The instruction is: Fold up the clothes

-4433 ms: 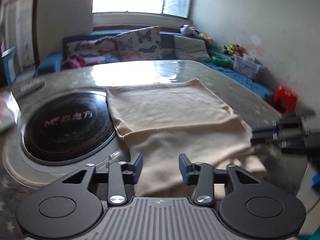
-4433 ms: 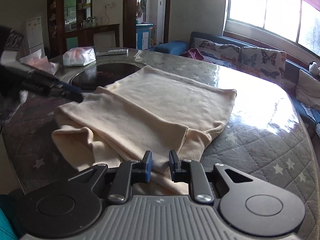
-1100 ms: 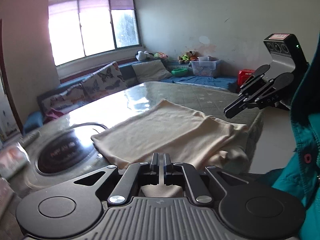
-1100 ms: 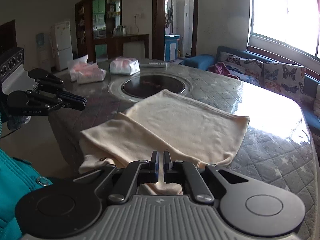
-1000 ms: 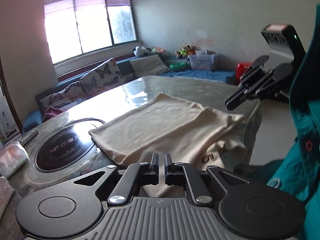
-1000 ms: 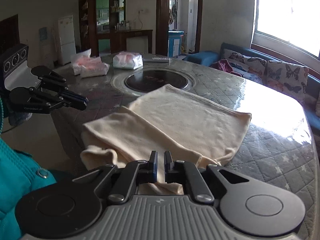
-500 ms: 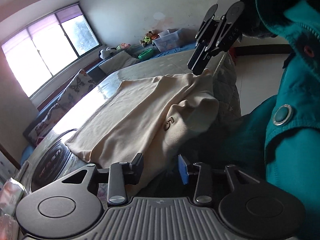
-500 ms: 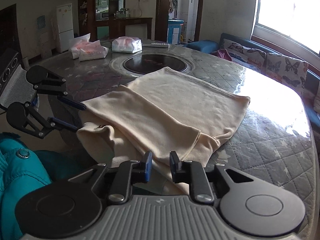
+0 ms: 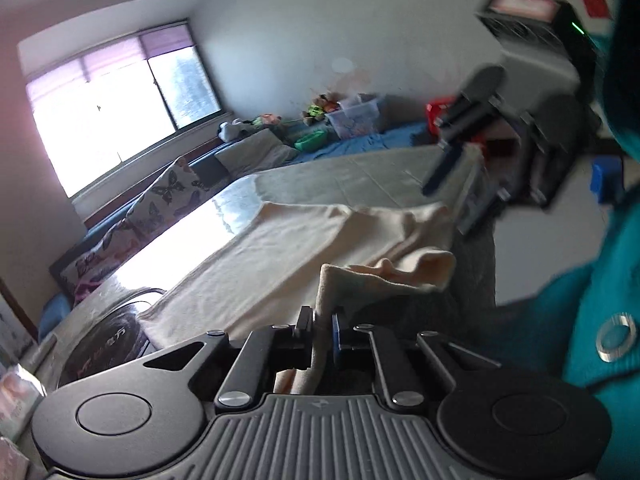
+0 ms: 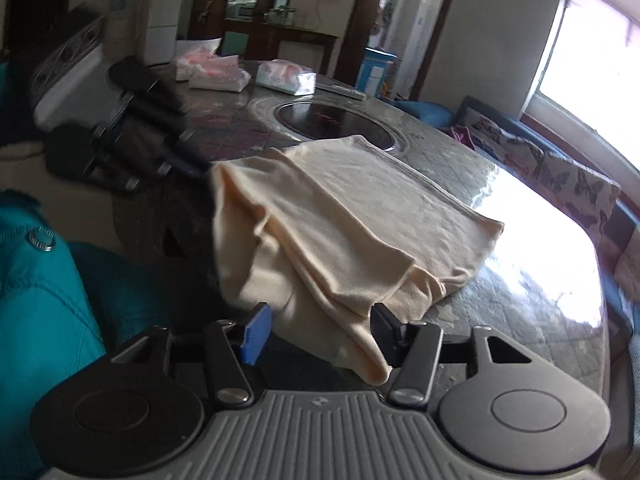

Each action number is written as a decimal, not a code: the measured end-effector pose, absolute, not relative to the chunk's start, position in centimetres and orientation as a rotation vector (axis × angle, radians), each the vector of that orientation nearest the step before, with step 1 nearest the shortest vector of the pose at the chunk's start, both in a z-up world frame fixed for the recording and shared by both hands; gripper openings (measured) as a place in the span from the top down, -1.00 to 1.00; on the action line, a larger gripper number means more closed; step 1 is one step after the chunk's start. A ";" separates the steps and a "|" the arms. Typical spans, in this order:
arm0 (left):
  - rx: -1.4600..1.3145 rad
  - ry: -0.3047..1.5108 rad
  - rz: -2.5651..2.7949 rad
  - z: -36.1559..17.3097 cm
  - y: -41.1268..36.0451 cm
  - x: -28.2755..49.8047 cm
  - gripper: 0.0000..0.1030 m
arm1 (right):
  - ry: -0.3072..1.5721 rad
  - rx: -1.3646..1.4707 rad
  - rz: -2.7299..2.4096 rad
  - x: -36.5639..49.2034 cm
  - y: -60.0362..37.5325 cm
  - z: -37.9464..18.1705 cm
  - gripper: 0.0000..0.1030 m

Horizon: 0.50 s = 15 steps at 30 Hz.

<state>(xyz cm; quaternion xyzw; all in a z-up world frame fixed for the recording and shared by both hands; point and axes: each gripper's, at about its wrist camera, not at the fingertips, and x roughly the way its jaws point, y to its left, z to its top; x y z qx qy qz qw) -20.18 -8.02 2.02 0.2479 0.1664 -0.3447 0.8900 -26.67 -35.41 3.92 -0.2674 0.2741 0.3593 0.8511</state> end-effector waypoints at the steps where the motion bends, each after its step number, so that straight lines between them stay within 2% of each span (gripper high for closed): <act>1: 0.491 0.354 -0.712 2.3 -7.9 -19.7 0.81 | 0.564 -0.581 0.760 -26.8 -35.3 3.8 -0.24; 6: 0.422 0.387 -0.715 3.1 -7.6 -18.3 0.81 | 0.487 -0.680 0.795 -26.8 -33.6 2.5 -0.29; 11: 0.370 0.410 -0.721 3.5 -6.8 -17.5 0.81 | 0.494 -0.677 0.813 -25.0 -32.3 1.2 -0.04; 14: 0.343 0.428 -0.720 3.6 -6.4 -16.9 0.81 | 0.531 -0.603 0.828 -23.6 -32.5 1.3 0.20; 15: 0.333 0.432 -0.719 3.6 -6.3 -16.6 0.81 | 0.549 -0.576 0.829 -23.2 -32.6 1.4 0.39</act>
